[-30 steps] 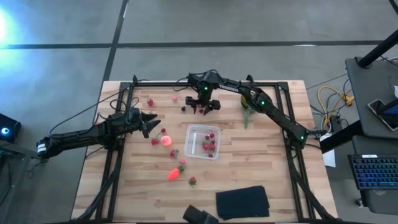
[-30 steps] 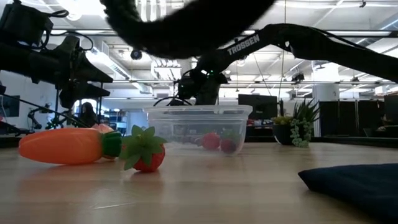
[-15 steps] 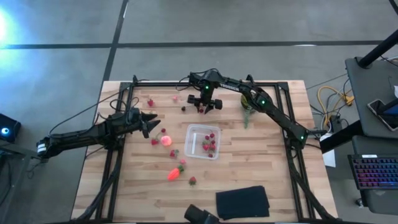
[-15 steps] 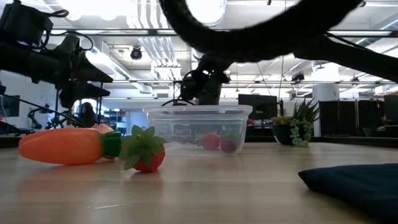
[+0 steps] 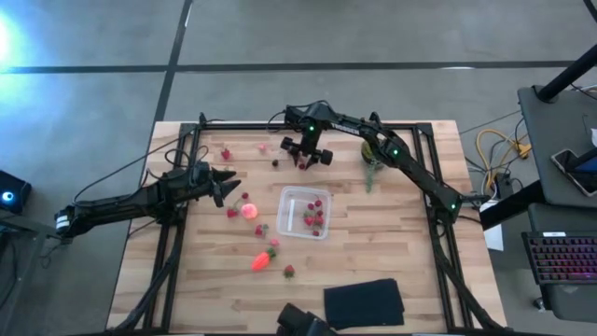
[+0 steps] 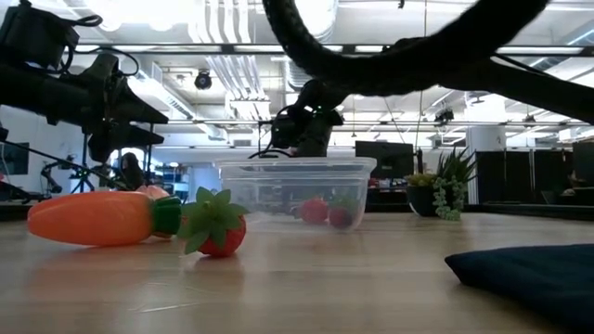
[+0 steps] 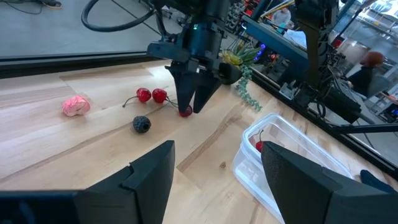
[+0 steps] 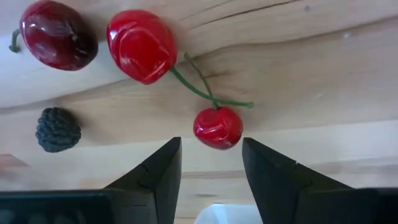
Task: Pick and placing Produce into tupperware
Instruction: Put the red cherry into the transparent bin
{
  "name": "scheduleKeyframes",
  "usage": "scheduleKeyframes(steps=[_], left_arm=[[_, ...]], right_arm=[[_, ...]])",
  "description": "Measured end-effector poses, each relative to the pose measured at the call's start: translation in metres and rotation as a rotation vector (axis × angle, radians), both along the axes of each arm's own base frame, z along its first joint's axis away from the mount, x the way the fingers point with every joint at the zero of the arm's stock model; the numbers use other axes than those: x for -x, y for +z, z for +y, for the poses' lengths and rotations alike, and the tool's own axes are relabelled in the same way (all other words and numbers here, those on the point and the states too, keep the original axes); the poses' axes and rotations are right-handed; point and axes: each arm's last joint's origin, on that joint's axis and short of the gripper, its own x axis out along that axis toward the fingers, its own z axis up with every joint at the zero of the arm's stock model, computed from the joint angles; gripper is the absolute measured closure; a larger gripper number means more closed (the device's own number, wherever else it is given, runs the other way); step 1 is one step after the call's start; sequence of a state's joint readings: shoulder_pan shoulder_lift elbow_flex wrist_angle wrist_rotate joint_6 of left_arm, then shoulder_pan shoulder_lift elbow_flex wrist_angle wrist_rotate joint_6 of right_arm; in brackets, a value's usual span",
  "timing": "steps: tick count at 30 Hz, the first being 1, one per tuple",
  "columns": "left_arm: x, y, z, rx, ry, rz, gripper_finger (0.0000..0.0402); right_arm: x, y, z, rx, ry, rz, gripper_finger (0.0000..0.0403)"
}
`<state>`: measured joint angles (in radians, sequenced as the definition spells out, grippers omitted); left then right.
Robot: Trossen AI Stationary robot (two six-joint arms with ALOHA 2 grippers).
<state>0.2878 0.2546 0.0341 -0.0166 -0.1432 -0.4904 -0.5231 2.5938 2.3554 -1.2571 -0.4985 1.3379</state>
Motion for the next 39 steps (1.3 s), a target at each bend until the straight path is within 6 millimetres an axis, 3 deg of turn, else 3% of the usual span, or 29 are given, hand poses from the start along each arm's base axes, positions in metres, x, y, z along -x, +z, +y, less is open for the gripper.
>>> scheduleKeyframes(steps=[9,28,39], left_arm=[[0.0,0.0,0.0,0.0,-0.001,0.0,0.0175],[0.0,0.0,0.0,0.0,0.0,0.0,0.0175],[0.0,0.0,0.0,0.001,0.001,-0.001,0.0175]], right_arm=[[-0.0015,0.0001,0.0,-0.01,-0.05,0.01,0.0246],[-0.0082,0.0003,0.0046,0.006,-0.099,0.01,0.0328],[-0.008,0.0018,0.0081,0.003,-0.109,0.033,0.033]])
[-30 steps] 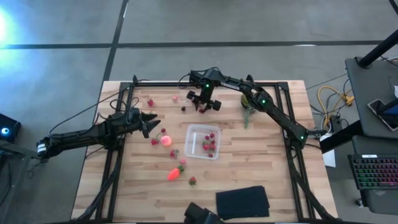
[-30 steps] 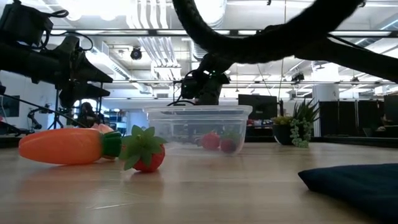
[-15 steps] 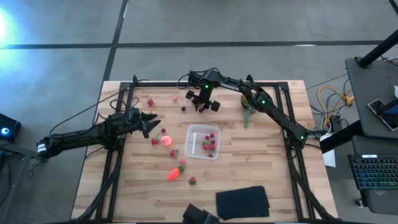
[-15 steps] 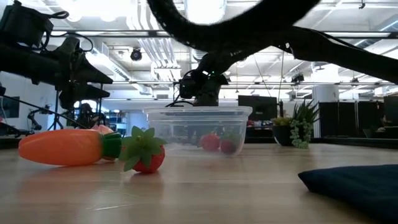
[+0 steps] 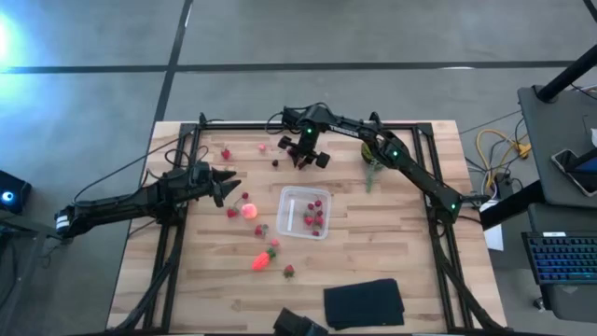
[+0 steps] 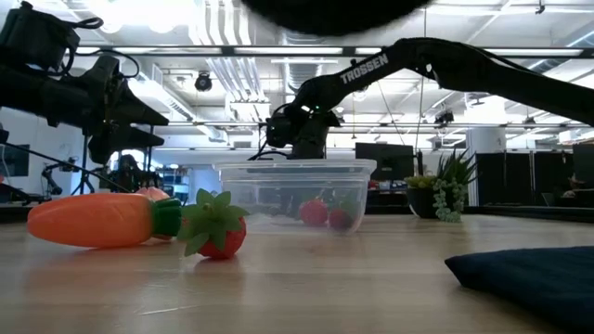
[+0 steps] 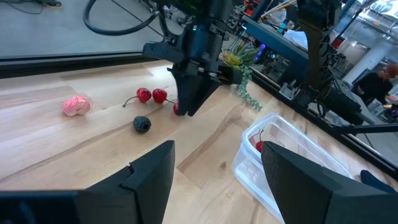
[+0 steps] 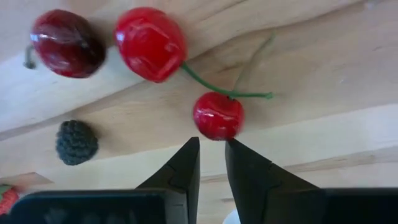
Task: Pick and placing Produce into tupperware
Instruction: Put the red cherry into the transparent bin
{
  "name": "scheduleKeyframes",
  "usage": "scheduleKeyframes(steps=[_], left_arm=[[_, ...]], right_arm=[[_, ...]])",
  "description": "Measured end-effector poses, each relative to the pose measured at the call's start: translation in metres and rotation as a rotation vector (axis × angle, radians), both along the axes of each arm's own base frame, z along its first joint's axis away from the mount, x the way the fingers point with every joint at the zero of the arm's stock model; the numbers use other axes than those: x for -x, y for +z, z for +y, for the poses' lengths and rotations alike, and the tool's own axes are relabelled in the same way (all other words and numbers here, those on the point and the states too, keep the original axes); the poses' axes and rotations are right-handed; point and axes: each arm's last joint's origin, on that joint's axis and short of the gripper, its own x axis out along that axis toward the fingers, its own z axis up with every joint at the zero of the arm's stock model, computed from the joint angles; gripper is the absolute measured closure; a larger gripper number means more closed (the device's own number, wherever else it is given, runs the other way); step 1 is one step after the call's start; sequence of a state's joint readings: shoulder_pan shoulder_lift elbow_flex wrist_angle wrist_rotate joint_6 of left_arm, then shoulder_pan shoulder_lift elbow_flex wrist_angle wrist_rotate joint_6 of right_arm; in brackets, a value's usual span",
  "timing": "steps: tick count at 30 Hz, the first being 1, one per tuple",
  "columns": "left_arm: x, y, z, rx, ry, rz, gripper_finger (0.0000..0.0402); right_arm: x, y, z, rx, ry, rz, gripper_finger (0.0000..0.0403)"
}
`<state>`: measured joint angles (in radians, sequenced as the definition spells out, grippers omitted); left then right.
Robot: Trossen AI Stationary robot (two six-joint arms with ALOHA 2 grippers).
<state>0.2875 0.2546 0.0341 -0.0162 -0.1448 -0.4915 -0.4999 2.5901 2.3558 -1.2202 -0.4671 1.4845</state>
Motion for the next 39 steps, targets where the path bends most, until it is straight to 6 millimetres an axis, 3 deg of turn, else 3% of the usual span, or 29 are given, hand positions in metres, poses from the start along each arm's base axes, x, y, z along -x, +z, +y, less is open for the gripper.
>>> scheduleKeyframes(steps=[10,19,26,31,39], left_arm=[[0.0,0.002,0.001,-0.014,0.044,-0.015,0.0175],[0.0,0.002,0.001,-0.014,0.043,-0.013,0.0175],[0.0,0.002,0.001,-0.014,0.043,-0.012,0.0175],[0.0,0.002,0.001,-0.014,0.043,-0.012,0.0175],[0.0,0.002,0.001,-0.015,0.043,-0.012,0.0175]], right_arm=[[0.015,0.035,-0.003,0.138,0.031,0.046,0.0272],[0.015,0.029,-0.004,0.188,0.036,0.084,0.0222],[0.014,0.023,-0.005,0.226,0.031,0.115,0.0218],[0.008,0.024,-0.007,0.256,0.064,0.044,0.0219],[0.008,0.016,-0.001,0.234,0.083,0.065,0.0238]])
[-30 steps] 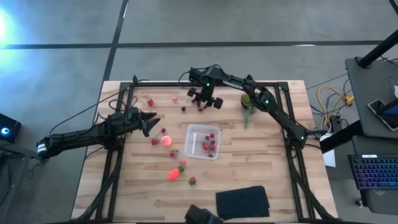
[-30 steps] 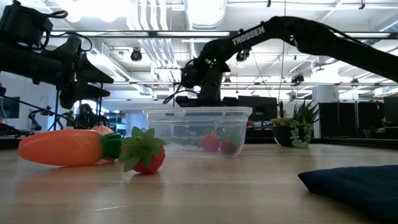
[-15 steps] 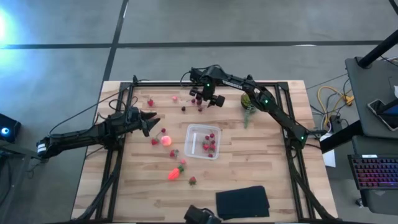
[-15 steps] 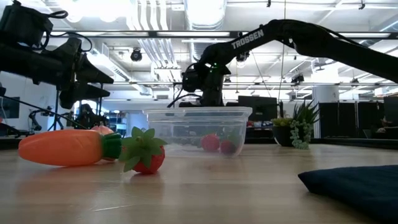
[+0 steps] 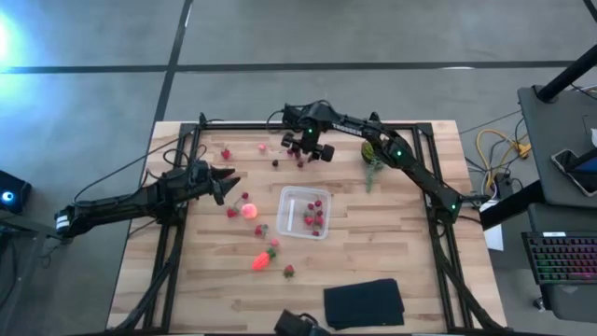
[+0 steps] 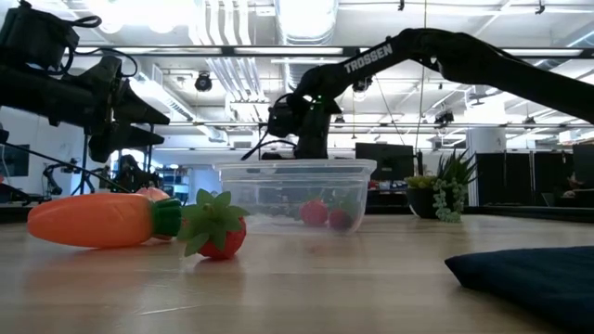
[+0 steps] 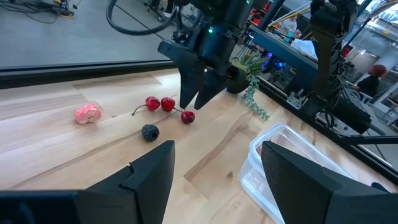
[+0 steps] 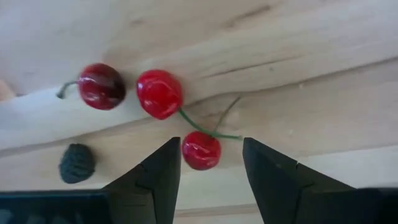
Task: Pick and placing Produce into tupperware
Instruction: Put the red cherry into the transparent bin
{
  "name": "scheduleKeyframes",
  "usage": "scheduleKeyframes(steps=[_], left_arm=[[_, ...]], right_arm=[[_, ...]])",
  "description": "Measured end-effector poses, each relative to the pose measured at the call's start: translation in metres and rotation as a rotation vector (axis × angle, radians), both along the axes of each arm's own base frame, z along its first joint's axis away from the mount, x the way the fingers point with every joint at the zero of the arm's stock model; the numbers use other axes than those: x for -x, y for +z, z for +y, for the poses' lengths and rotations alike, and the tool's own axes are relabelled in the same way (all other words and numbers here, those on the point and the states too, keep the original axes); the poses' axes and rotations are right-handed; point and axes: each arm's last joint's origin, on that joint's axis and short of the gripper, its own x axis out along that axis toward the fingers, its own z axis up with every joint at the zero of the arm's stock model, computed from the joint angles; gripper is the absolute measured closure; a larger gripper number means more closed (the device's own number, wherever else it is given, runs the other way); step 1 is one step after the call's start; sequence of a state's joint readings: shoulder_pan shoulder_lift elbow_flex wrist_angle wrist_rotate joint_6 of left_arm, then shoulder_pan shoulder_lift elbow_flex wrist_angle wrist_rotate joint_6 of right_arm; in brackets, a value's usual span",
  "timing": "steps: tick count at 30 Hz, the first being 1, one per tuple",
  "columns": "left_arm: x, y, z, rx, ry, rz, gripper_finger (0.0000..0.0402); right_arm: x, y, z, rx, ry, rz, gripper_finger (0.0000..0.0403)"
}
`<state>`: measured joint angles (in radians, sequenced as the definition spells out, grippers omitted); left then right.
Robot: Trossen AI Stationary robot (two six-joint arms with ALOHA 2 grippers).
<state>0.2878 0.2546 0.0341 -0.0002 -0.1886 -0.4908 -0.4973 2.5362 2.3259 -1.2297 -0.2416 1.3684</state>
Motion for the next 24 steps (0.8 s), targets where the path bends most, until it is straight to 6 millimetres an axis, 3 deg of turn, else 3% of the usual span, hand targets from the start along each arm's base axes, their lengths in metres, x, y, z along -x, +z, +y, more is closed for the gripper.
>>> scheduleKeyframes(steps=[24], left_arm=[[0.0,0.0,0.0,0.0,-0.001,0.0,0.0175]], right_arm=[[-0.006,-0.01,0.017,0.026,0.067,0.029,0.023]])
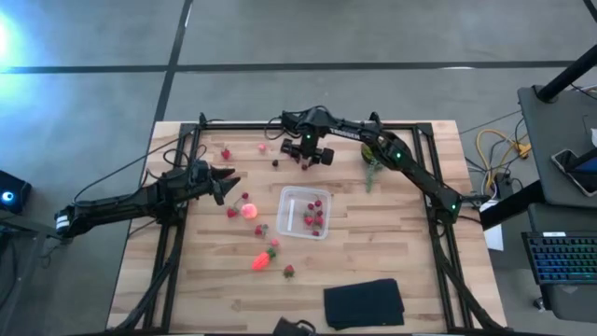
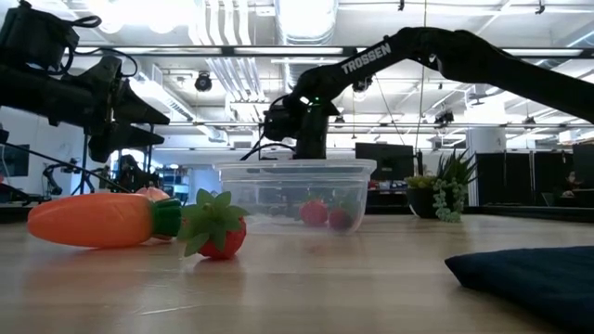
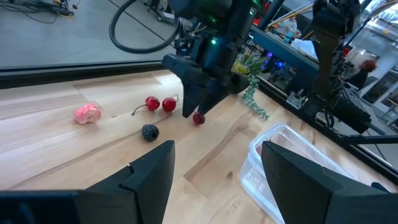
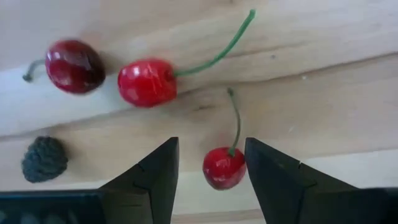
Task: Pick and placing Produce into tupperware
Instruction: Put the red cherry into the transparent bin
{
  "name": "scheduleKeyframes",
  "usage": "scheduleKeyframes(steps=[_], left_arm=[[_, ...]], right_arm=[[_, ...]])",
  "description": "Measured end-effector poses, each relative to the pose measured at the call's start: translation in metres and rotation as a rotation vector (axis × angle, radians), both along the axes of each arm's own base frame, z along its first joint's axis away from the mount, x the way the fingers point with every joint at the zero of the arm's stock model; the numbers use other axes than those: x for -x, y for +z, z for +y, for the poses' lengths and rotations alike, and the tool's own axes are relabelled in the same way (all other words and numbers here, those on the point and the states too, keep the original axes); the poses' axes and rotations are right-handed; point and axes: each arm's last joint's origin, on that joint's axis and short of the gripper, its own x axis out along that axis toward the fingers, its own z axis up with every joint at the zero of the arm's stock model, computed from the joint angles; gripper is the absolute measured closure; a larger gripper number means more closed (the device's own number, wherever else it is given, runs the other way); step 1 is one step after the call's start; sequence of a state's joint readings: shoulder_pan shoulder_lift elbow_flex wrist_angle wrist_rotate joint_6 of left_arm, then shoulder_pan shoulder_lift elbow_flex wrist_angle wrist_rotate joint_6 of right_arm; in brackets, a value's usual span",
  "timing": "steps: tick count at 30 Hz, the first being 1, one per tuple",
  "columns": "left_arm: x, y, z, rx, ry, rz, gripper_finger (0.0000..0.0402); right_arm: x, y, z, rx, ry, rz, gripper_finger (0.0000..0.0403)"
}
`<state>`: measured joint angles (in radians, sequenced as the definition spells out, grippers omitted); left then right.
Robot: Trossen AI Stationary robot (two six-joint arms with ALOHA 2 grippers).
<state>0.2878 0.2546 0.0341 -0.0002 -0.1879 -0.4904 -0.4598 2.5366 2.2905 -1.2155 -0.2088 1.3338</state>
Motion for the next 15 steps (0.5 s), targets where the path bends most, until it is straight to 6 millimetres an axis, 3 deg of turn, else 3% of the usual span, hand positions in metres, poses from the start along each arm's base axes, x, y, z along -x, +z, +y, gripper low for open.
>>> scheduleKeyframes(steps=[15], left_arm=[[0.0,0.0,0.0,0.0,0.0,0.0,0.0175]], right_arm=[[-0.004,-0.001,0.0062,0.013,0.04,-0.011,0.0282]])
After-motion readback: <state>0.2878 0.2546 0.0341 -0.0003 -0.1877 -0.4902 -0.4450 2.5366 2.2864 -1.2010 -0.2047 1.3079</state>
